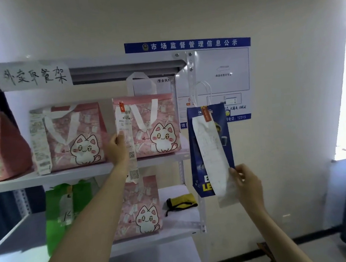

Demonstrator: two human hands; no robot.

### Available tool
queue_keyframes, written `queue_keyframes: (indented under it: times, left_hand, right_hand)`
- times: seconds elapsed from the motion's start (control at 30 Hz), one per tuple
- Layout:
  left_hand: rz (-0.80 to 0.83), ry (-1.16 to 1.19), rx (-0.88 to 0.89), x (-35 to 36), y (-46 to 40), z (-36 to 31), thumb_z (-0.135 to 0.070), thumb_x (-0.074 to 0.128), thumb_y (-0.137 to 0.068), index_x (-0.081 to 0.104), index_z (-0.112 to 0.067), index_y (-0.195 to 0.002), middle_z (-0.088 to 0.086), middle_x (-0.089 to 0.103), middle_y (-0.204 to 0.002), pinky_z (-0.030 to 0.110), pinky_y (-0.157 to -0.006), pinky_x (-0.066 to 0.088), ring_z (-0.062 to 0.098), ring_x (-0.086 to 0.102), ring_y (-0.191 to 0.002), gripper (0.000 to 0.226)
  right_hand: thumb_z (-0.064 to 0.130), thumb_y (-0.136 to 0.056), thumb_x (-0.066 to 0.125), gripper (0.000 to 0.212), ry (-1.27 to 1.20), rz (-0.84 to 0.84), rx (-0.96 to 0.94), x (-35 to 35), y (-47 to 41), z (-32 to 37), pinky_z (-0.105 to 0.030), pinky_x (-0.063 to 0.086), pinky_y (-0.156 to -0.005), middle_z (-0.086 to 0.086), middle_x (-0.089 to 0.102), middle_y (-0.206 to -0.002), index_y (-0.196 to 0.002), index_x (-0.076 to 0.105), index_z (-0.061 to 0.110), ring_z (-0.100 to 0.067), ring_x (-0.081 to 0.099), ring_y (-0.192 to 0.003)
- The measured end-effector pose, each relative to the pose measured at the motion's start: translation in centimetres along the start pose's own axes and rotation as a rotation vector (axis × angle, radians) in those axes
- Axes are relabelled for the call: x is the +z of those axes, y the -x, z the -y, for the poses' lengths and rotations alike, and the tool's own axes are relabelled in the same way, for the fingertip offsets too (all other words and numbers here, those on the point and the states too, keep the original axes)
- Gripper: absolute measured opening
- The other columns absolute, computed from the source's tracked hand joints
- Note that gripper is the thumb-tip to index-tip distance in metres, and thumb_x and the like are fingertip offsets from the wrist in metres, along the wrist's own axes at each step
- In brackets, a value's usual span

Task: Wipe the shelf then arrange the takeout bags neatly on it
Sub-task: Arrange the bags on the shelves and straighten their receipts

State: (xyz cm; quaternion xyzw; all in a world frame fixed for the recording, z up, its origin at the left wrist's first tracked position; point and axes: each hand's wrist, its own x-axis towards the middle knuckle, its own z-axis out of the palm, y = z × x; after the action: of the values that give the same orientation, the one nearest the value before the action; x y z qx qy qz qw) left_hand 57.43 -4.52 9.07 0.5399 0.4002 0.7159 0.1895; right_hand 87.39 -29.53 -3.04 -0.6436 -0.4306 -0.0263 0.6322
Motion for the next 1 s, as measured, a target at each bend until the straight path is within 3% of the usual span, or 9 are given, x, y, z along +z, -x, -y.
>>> queue_keyframes:
  times: [0.3,0.43,0.53,0.7,0.83,1.0]
  left_hand:
    - [-0.015,-0.113,-0.030,-0.6,0.4,1.6,-0.055,0.045,-0.103,0.062,-0.016,-0.091,-0.005,0.054,-0.071,0.027,-0.064,0.044,0.015,0.051,-0.063,0.044]
    - [0.003,-0.080,-0.074,-0.2,0.7,1.7,-0.060,0.044,-0.101,0.063,-0.010,-0.112,0.003,0.067,-0.096,0.038,-0.076,0.057,0.023,0.065,-0.085,0.054]
    - [0.036,-0.034,-0.121,-0.2,1.3,1.8,-0.060,0.059,-0.093,0.049,-0.014,-0.136,0.000,0.067,-0.114,0.044,-0.083,0.061,0.022,0.070,-0.094,0.064]
    - [0.080,-0.076,-0.042,-0.8,3.2,1.1,-0.044,0.089,-0.070,0.040,-0.024,-0.139,-0.009,0.059,-0.125,0.035,-0.092,0.054,0.016,0.062,-0.109,0.087]
    - [0.102,-0.160,-0.031,-0.6,3.4,1.5,-0.040,0.092,-0.064,0.039,-0.031,-0.140,-0.004,0.058,-0.135,0.043,-0.102,0.052,0.020,0.057,-0.125,0.093]
    - [0.082,-0.243,-0.060,-0.7,3.9,0.8,-0.031,0.090,-0.069,0.041,-0.020,-0.144,0.003,0.054,-0.138,0.049,-0.108,0.049,0.026,0.053,-0.130,0.090]
  right_hand:
    - [0.032,-0.101,0.059,0.013,-0.008,0.048,0.006,1.5,0.1,-0.5,-0.038,0.062,-0.067,0.009,0.068,-0.091,-0.092,0.060,0.022,-0.013,0.069,-0.084]
    - [0.034,-0.100,0.059,0.012,-0.014,0.053,0.015,1.7,0.8,-1.0,-0.044,0.064,-0.071,0.009,0.068,-0.092,-0.096,0.061,0.023,-0.013,0.069,-0.084]
    - [0.034,-0.100,0.059,0.011,-0.010,0.067,0.022,1.7,1.4,-1.5,-0.043,0.064,-0.074,0.008,0.068,-0.092,-0.097,0.061,0.023,-0.012,0.068,-0.085]
    - [0.035,-0.099,0.060,0.010,-0.016,0.072,0.003,2.1,2.9,-2.3,-0.039,0.063,-0.072,0.009,0.068,-0.089,-0.095,0.061,0.026,-0.009,0.068,-0.083]
    - [0.033,-0.098,0.060,0.008,-0.066,0.090,0.019,2.9,4.3,-1.9,-0.036,0.061,-0.073,0.009,0.067,-0.090,-0.095,0.062,0.026,-0.010,0.067,-0.083]
    - [0.031,-0.099,0.060,0.009,-0.075,0.133,0.037,3.8,6.3,-1.4,-0.029,0.058,-0.069,0.011,0.068,-0.087,-0.092,0.062,0.025,-0.007,0.066,-0.082]
